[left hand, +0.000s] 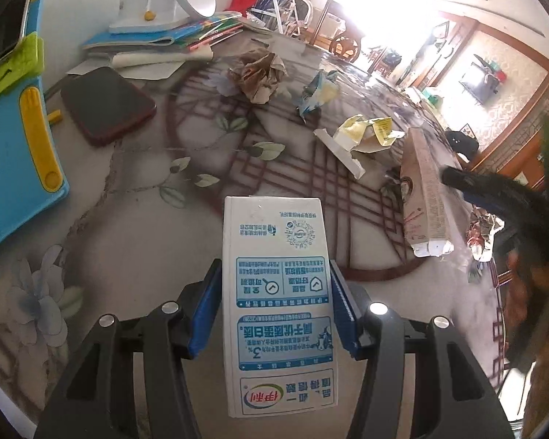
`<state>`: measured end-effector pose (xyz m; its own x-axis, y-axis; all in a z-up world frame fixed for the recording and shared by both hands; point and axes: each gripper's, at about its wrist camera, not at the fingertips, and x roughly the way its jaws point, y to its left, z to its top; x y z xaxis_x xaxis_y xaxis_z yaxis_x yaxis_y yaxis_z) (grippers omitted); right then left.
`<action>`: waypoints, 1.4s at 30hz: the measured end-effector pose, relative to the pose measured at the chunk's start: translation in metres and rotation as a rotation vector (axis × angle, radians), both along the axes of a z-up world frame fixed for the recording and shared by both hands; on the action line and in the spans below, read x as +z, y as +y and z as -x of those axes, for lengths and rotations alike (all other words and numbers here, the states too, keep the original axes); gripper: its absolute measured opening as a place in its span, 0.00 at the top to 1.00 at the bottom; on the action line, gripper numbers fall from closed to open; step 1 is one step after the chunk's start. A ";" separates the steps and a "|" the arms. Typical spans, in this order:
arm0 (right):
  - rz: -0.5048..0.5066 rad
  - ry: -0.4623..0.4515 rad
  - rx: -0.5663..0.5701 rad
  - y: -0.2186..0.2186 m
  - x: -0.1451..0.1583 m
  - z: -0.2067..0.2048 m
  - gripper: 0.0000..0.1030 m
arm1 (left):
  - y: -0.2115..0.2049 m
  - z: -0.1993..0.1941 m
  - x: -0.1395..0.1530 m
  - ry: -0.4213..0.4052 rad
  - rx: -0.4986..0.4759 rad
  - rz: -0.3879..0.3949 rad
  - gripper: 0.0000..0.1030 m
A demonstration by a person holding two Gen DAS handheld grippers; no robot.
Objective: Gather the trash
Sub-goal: 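Lift the milk carton and Pocky box and carry them toward the red bucket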
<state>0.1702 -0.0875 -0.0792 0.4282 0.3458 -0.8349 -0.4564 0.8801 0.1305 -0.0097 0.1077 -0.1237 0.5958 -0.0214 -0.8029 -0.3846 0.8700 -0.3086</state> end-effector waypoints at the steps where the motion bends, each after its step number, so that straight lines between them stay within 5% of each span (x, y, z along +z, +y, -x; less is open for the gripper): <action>1: 0.023 0.014 -0.010 0.005 -0.005 -0.010 0.25 | 0.001 0.000 -0.001 0.000 -0.001 -0.001 0.49; 9: 0.023 0.194 -0.107 0.001 -0.041 -0.049 0.23 | 0.003 -0.005 -0.008 0.012 0.004 0.010 0.49; 11: -0.017 0.230 -0.109 0.000 -0.046 -0.047 0.31 | 0.004 -0.005 -0.008 0.014 0.009 0.008 0.49; 19: -0.082 0.245 -0.084 -0.013 -0.035 -0.030 0.34 | 0.003 -0.005 -0.008 0.014 0.011 -0.004 0.49; 32: -0.107 0.040 -0.048 -0.065 0.010 0.070 0.34 | -0.009 -0.007 -0.007 0.014 -0.015 -0.052 0.49; 42: -0.139 -0.102 -0.148 -0.118 0.033 0.127 0.33 | -0.032 -0.011 -0.004 -0.004 -0.104 -0.115 0.49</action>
